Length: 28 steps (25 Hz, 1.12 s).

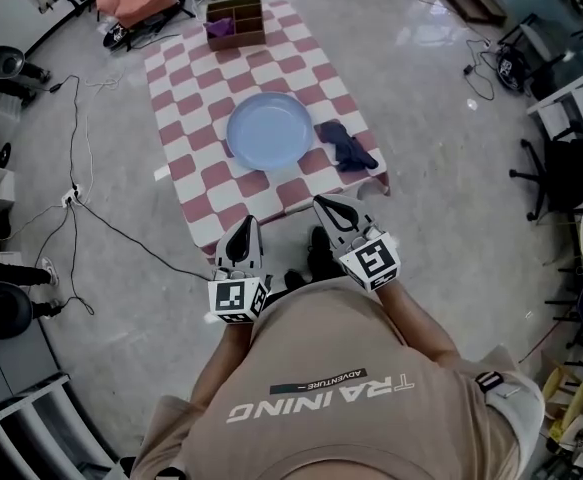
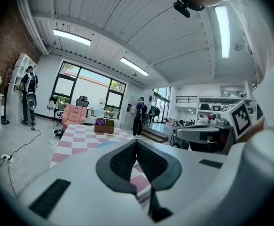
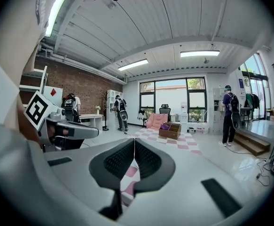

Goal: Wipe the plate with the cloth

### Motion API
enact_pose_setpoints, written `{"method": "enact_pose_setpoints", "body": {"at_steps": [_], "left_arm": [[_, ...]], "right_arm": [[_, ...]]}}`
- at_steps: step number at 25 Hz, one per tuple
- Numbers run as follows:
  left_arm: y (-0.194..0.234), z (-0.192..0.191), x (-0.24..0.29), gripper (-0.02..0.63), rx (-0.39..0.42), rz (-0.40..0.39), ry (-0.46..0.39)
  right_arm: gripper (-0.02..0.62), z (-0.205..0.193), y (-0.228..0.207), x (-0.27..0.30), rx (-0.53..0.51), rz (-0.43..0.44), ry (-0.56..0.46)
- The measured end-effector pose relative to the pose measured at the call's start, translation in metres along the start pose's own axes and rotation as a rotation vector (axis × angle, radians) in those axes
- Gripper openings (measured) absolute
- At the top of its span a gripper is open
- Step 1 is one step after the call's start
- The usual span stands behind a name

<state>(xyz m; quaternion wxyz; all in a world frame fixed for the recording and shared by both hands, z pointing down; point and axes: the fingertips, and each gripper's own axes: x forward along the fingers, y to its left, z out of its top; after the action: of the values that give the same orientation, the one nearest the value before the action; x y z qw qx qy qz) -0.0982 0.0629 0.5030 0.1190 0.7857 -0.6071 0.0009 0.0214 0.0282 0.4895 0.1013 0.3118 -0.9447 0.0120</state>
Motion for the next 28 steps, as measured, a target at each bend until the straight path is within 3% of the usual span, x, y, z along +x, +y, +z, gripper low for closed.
{"method": "enact_pose_setpoints", "body": {"at_steps": [7, 19, 28], "left_arm": [[0.020, 0.013, 0.041, 0.015, -0.018, 0.069, -0.011], [0.032, 0.033, 0.113, 0.015, -0.004, 0.154, -0.001], [0.054, 0.054, 0.150, 0.015, -0.009, 0.212, -0.042]], "right_arm": [[0.018, 0.007, -0.032, 0.038, -0.054, 0.069, -0.014], [0.018, 0.007, -0.089, 0.083, -0.033, 0.197, -0.005], [0.018, 0.014, -0.122, 0.104, -0.021, 0.159, -0.035]]}}
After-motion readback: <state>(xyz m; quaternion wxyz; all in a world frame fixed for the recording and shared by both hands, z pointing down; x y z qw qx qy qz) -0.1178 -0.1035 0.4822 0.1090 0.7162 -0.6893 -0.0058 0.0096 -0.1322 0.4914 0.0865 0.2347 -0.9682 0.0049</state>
